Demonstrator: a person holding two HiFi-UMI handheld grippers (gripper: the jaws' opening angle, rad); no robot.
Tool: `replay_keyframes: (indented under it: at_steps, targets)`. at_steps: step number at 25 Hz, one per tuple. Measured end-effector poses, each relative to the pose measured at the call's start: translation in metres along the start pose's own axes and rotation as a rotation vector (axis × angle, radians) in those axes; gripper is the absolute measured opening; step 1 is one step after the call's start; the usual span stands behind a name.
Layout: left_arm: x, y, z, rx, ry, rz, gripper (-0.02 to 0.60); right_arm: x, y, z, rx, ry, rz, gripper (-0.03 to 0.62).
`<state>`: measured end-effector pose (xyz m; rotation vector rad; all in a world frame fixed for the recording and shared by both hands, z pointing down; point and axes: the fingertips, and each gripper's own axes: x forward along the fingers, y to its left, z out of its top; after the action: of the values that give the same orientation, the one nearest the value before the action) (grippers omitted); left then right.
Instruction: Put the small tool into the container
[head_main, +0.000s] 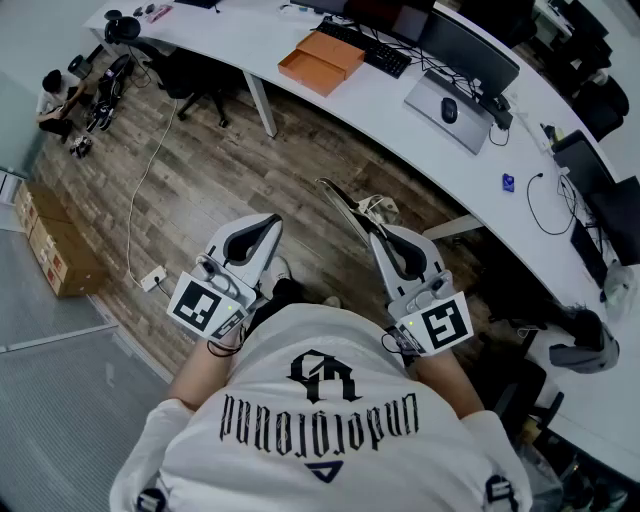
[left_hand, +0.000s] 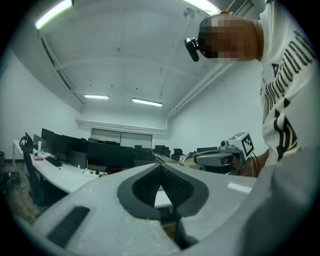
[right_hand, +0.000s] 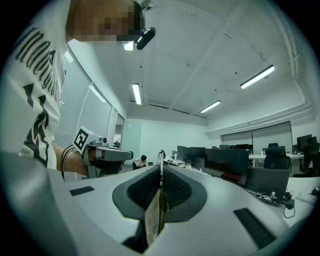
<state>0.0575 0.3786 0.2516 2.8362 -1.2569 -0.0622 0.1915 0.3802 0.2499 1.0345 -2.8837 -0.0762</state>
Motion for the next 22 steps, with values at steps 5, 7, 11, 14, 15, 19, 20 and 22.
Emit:
replay_keyframes:
  at_steps: [5, 7, 11, 14, 15, 19, 20, 22]
  targets:
    - [-0.003, 0.011, 0.002, 0.001, 0.002, 0.007, 0.012, 0.008, 0.000, 0.003, 0.001, -0.004, -0.005, 0.029]
    - [-0.004, 0.015, 0.001, -0.001, 0.005, 0.010, 0.014, 0.013, 0.001, 0.002, 0.005, -0.001, -0.003, 0.029]
    - [-0.006, 0.027, -0.004, -0.011, 0.011, 0.010, 0.014, 0.022, 0.002, -0.002, 0.011, 0.004, 0.004, 0.029]
    - [-0.010, 0.042, -0.007, -0.016, 0.012, 0.014, 0.014, 0.036, 0.005, -0.004, 0.003, 0.013, 0.007, 0.029]
    - [-0.011, 0.048, -0.008, -0.018, 0.012, 0.015, 0.014, 0.042, 0.005, -0.005, 0.003, 0.015, 0.008, 0.029]
    - [-0.017, 0.080, -0.013, -0.034, 0.011, 0.020, 0.014, 0.072, 0.007, -0.008, 0.010, 0.030, 0.006, 0.029]
    - [-0.018, 0.090, -0.013, -0.037, 0.009, 0.021, 0.014, 0.082, 0.006, -0.008, 0.009, 0.032, 0.003, 0.029]
    - [-0.020, 0.110, -0.013, -0.039, 0.005, 0.020, 0.014, 0.101, 0.006, -0.007, 0.009, 0.034, -0.005, 0.029]
